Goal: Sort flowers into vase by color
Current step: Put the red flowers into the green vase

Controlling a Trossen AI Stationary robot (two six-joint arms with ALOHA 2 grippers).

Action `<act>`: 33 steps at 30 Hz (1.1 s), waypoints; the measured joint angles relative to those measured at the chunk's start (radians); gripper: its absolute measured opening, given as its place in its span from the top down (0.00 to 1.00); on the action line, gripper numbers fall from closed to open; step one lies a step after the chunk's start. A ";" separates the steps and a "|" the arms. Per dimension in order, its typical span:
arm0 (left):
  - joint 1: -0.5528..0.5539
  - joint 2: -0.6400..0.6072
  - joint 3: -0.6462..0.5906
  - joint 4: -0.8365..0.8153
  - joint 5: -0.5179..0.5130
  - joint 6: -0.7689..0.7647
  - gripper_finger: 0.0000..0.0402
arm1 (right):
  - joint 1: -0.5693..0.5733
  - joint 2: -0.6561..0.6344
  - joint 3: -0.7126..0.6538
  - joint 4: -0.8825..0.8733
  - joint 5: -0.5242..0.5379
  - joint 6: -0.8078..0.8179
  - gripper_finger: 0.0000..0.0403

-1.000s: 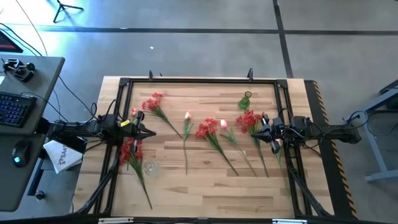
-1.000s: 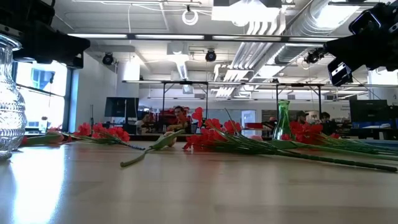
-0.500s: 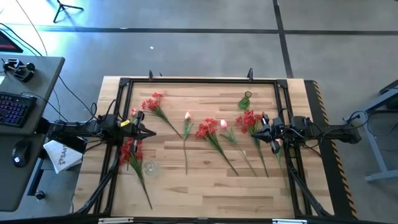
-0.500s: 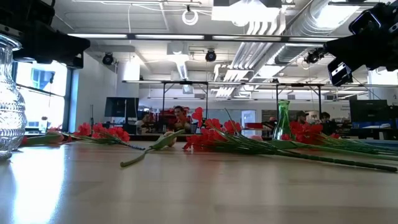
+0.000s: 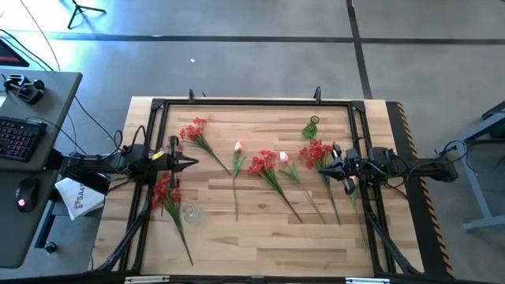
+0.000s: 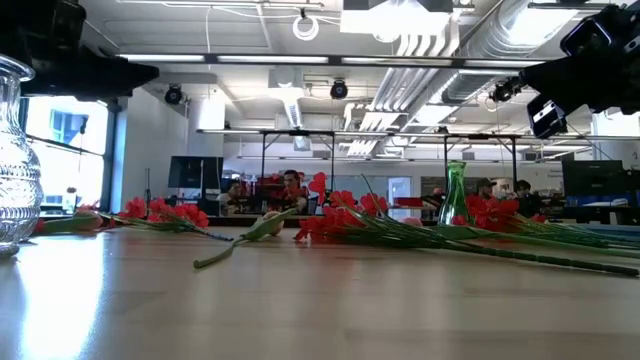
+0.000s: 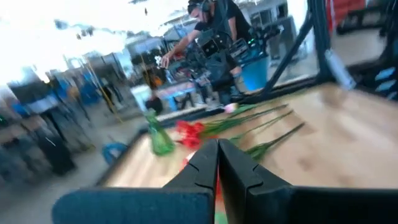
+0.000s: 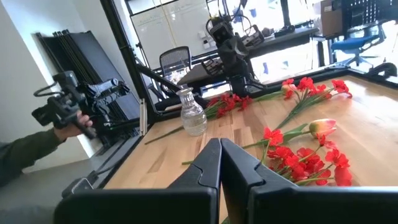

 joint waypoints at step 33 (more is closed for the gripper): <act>-0.003 0.000 -0.001 -0.032 0.005 -0.586 1.00 | 0.222 0.525 0.413 -0.505 0.402 0.276 1.00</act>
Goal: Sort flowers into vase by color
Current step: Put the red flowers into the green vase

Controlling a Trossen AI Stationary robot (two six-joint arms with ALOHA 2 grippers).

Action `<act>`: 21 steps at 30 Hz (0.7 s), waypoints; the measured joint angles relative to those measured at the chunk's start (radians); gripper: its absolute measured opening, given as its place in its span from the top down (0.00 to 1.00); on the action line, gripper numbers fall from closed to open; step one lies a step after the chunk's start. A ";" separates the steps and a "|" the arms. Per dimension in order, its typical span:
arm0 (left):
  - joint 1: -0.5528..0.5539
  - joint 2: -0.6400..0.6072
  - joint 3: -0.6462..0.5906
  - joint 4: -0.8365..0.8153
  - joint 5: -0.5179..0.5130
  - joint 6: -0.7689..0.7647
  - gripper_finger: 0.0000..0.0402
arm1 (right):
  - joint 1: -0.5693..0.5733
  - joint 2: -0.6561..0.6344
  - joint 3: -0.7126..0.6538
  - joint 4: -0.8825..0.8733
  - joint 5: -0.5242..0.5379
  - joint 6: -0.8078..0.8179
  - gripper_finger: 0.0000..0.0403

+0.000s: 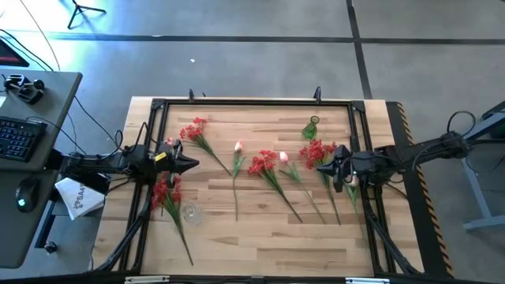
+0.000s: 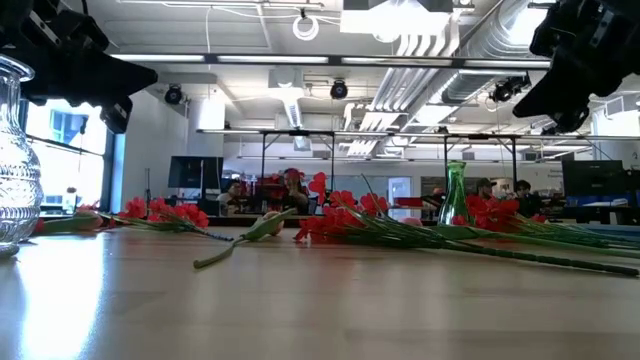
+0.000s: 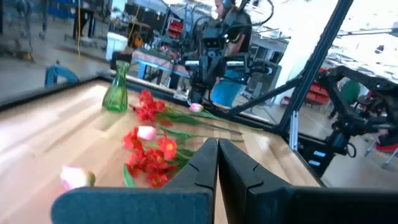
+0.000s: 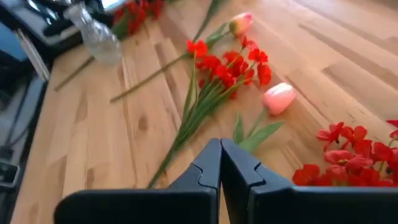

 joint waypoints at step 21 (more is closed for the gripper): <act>0.000 0.012 0.000 0.029 -0.110 -0.054 1.00 | -0.126 0.310 0.078 -0.115 0.015 -0.039 0.35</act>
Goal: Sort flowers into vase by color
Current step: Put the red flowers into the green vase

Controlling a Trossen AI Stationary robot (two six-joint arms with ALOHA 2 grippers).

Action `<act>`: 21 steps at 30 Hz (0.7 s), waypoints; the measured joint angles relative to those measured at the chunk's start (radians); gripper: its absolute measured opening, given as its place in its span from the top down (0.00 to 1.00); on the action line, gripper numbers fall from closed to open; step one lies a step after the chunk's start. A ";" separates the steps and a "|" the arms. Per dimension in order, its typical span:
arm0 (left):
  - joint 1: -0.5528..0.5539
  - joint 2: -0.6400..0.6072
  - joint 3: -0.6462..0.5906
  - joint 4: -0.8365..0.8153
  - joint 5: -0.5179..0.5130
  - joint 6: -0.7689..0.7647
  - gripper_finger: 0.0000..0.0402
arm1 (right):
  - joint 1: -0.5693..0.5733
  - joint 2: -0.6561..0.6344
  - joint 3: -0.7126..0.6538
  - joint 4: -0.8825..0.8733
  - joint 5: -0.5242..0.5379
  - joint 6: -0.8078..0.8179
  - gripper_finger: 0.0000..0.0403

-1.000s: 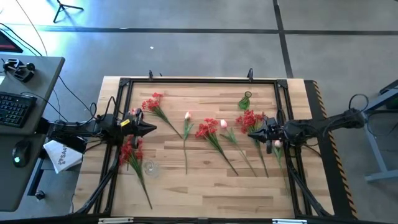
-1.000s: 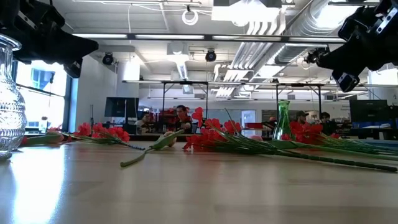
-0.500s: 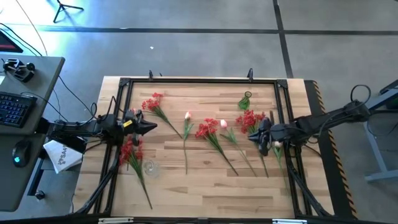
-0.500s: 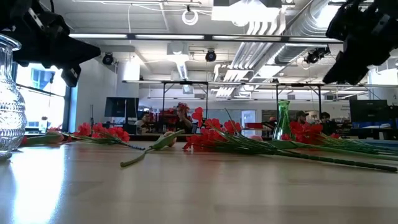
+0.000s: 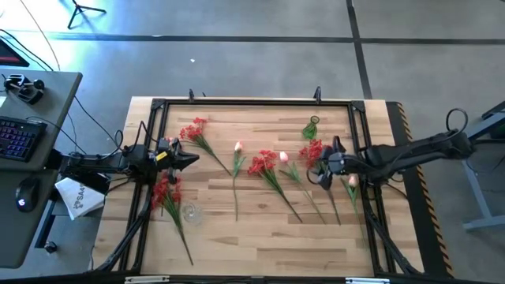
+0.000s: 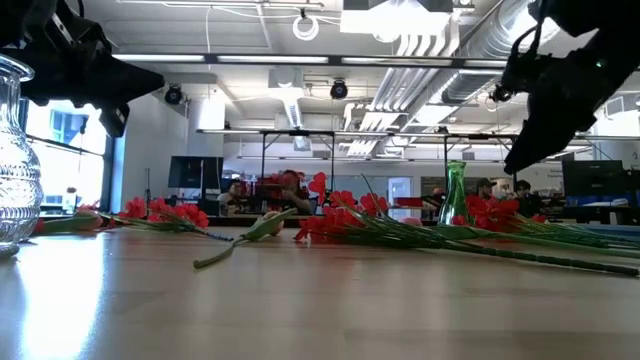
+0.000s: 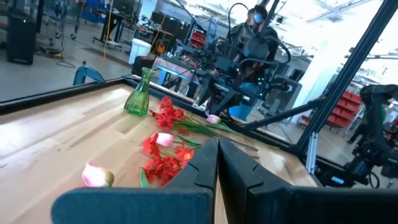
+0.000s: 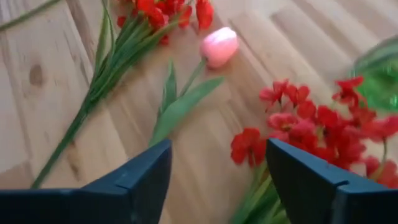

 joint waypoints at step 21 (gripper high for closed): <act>0.000 0.004 -0.001 -0.012 -0.006 0.150 1.00 | -0.101 0.343 0.135 -0.371 -0.262 0.447 0.38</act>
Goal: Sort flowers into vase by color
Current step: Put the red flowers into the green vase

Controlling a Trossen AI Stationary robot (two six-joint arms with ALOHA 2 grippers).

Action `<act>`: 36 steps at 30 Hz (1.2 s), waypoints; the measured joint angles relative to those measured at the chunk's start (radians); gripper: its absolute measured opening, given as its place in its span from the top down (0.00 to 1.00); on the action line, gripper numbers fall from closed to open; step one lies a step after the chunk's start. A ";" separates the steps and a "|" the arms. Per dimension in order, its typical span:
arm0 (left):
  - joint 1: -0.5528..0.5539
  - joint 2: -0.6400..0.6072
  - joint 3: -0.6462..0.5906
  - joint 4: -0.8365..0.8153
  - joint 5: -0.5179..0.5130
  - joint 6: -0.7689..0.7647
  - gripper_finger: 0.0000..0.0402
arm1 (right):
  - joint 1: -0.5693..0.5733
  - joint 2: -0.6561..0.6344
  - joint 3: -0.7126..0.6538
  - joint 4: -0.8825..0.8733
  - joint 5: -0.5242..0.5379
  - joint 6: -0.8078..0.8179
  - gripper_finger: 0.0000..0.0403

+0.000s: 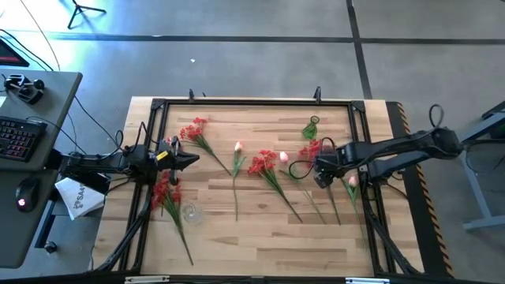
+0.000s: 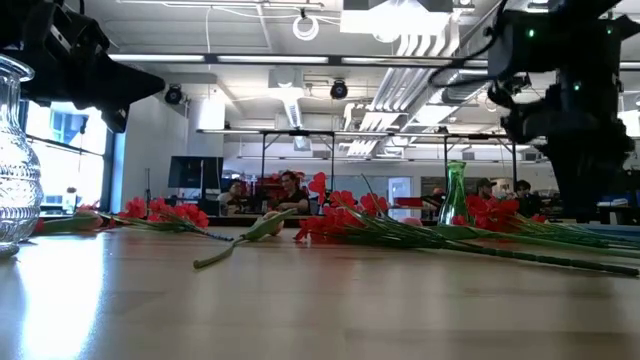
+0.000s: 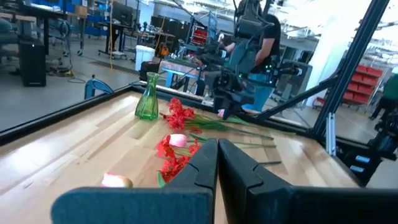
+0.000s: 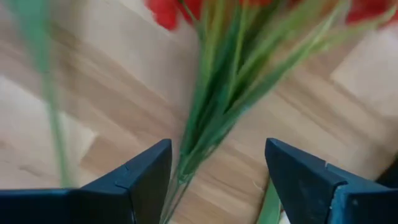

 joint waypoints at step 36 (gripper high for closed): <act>-0.133 0.137 -0.001 0.078 -0.076 -0.010 1.00 | 0.119 0.059 -0.029 0.190 0.059 0.161 0.80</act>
